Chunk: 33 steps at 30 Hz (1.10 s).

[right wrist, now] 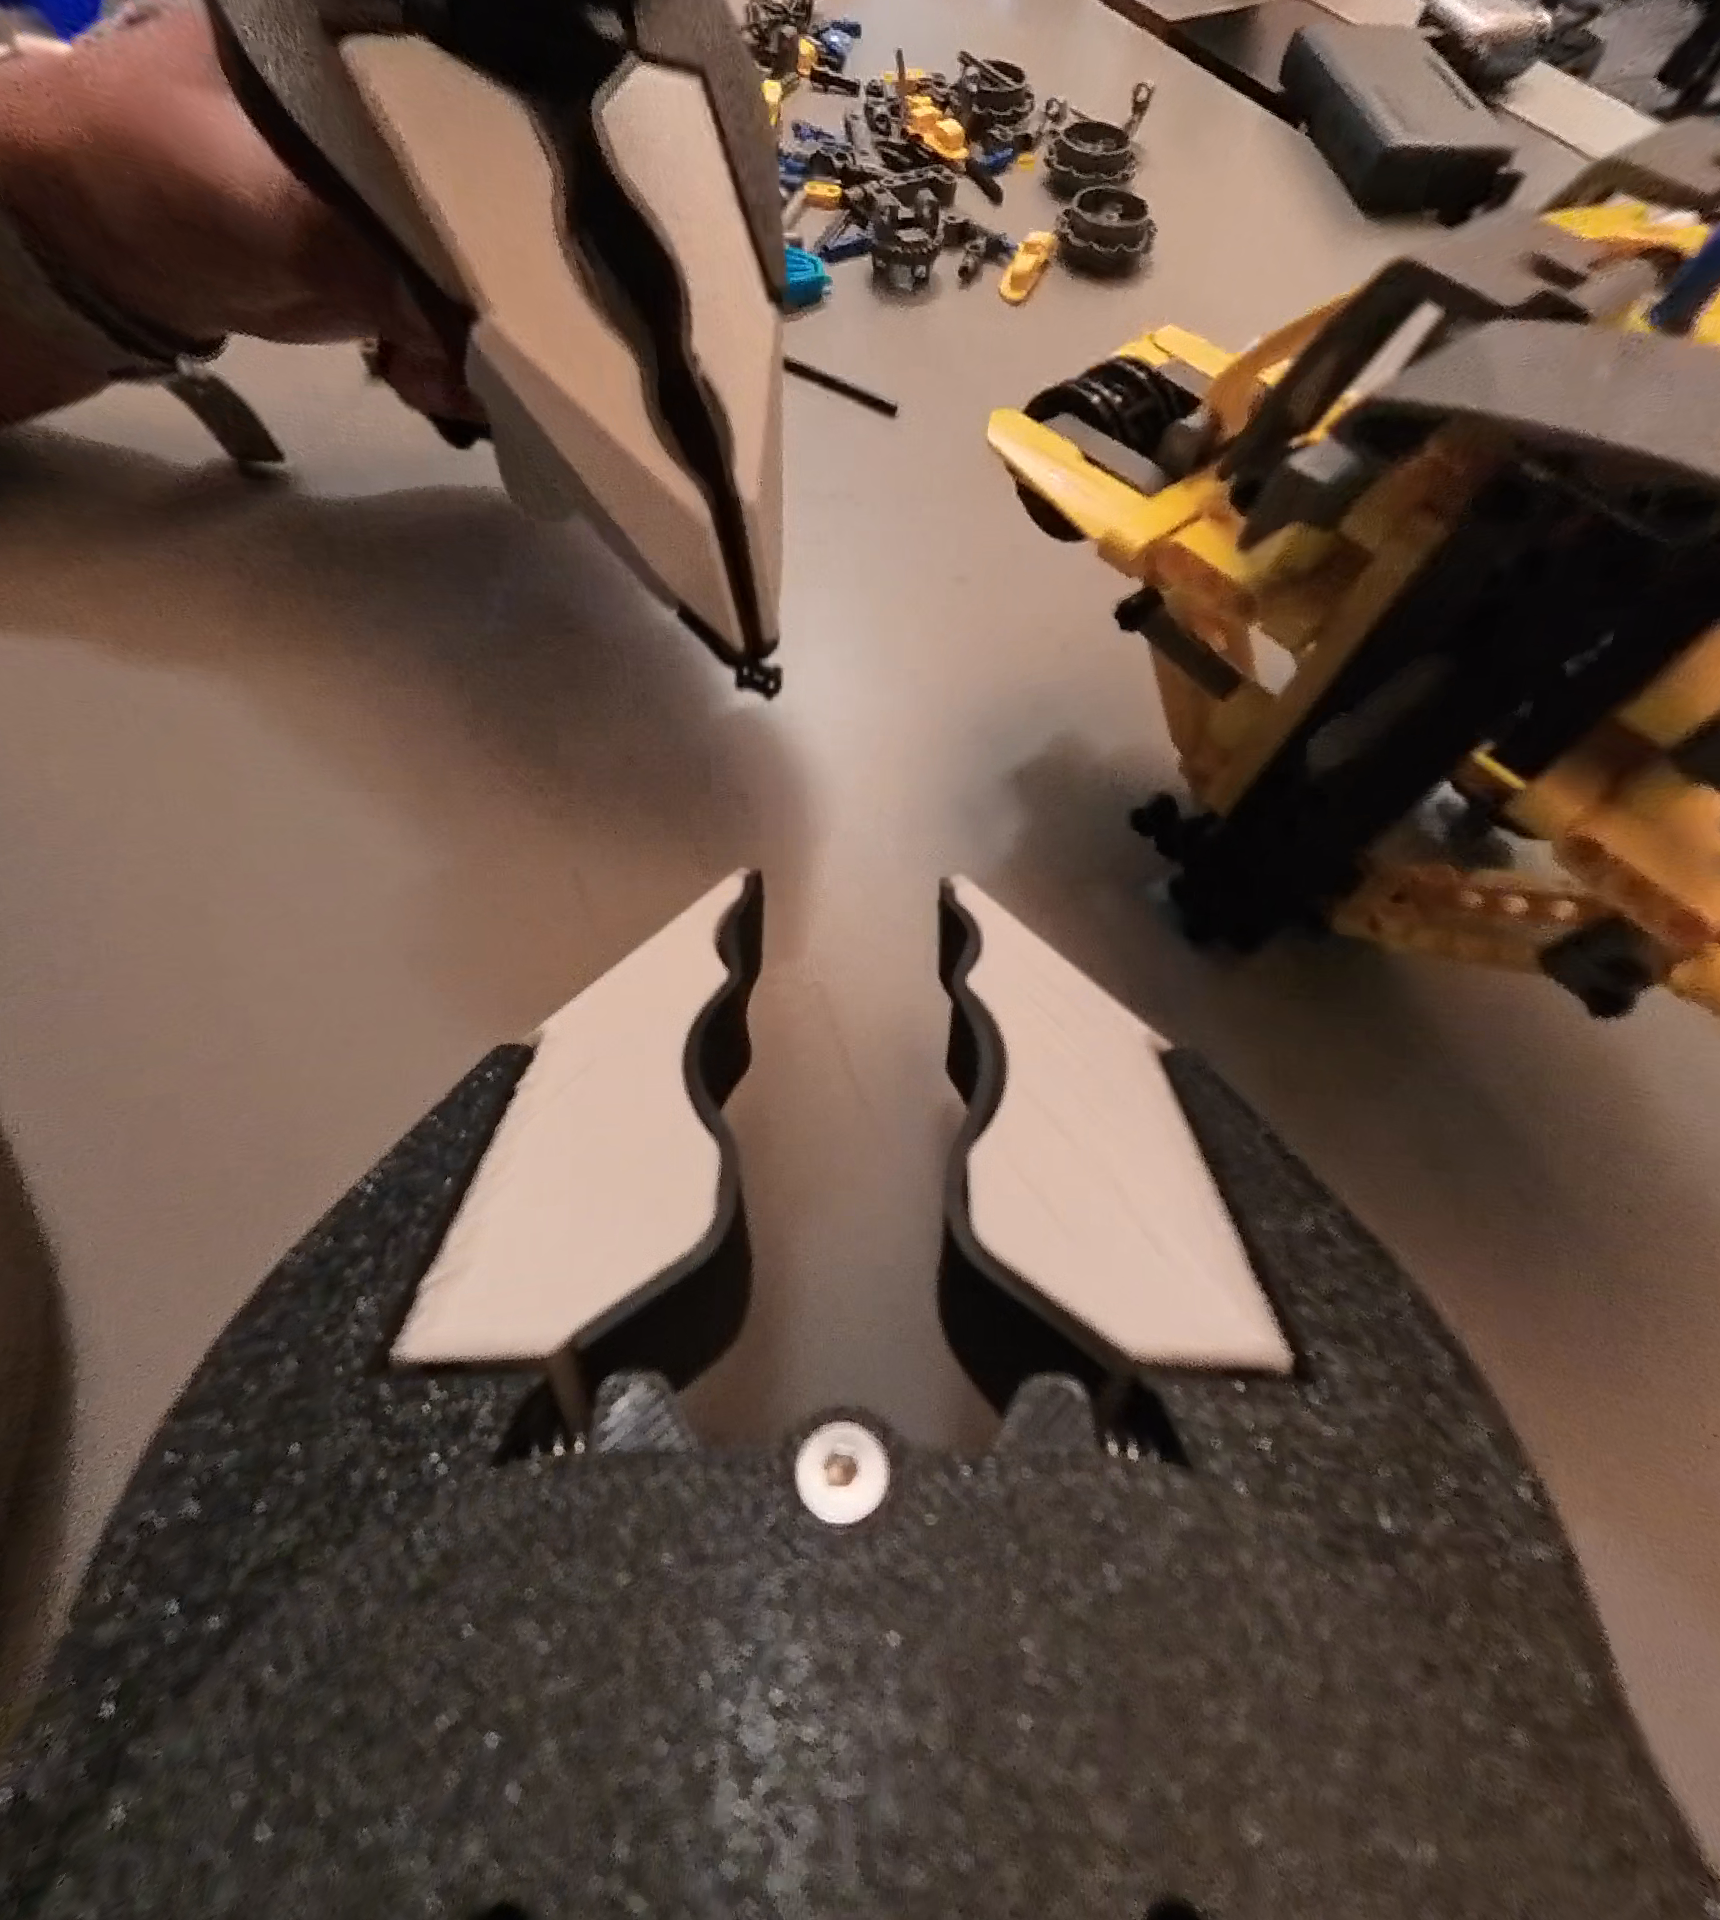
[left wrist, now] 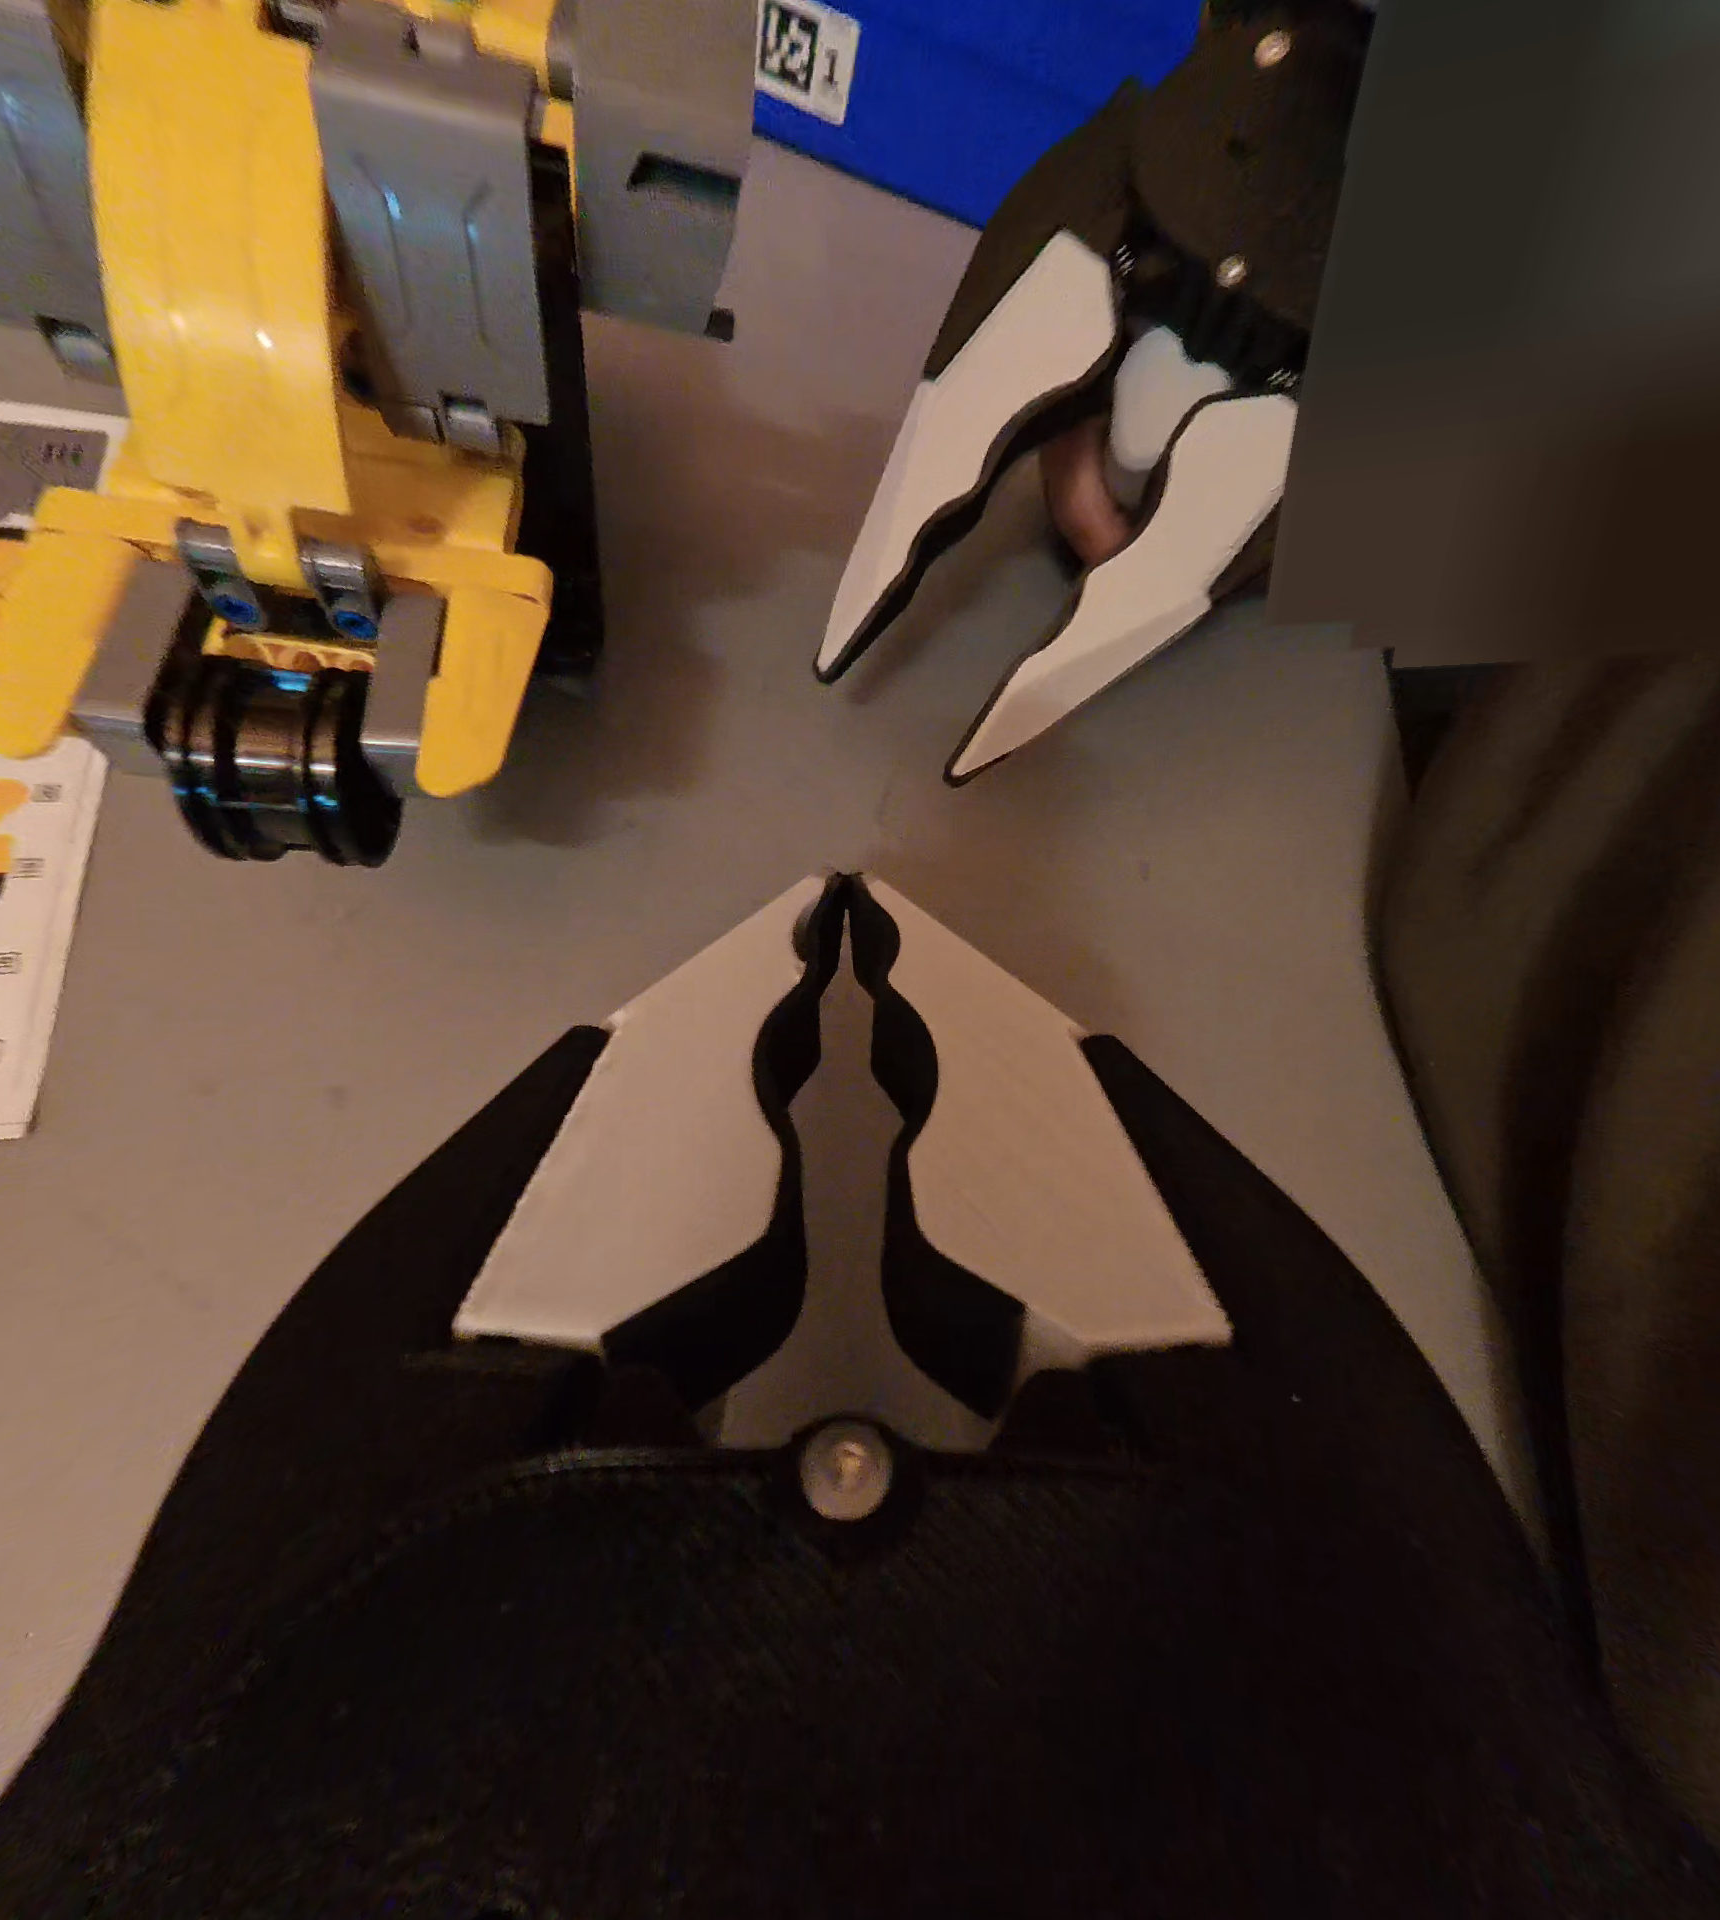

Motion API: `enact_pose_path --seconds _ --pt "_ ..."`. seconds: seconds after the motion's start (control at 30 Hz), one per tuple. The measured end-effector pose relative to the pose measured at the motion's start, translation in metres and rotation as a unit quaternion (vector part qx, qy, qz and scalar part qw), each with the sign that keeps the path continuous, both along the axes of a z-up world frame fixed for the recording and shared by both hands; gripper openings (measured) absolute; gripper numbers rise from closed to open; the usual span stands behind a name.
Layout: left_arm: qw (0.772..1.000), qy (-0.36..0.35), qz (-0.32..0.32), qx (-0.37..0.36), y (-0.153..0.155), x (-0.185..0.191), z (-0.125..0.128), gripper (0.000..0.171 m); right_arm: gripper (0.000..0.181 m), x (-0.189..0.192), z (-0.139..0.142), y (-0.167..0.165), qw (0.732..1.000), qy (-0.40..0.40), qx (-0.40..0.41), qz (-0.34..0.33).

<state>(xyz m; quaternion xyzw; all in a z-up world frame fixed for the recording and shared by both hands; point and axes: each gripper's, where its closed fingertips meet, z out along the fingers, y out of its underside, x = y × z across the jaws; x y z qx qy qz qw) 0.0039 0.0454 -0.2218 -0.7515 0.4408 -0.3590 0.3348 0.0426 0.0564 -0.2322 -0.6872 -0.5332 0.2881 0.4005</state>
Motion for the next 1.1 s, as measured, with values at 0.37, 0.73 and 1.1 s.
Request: enact_pose_path --seconds 0.37,0.73,1.1 --pt "0.997 0.001 0.05 -0.06 0.003 0.033 -0.016 0.0 0.034 0.004 0.005 -0.007 1.0 0.017 0.0 0.008" --pt "0.965 -0.226 0.019 -0.132 -0.004 0.04 0.042 0.0 0.03 0.006 0.032 -0.012 0.995 0.103 -0.007 0.017" --pt "0.91 -0.343 -0.037 -0.23 -0.018 0.05 0.061 0.0 0.013 0.003 0.062 -0.029 0.981 0.18 0.046 0.063"
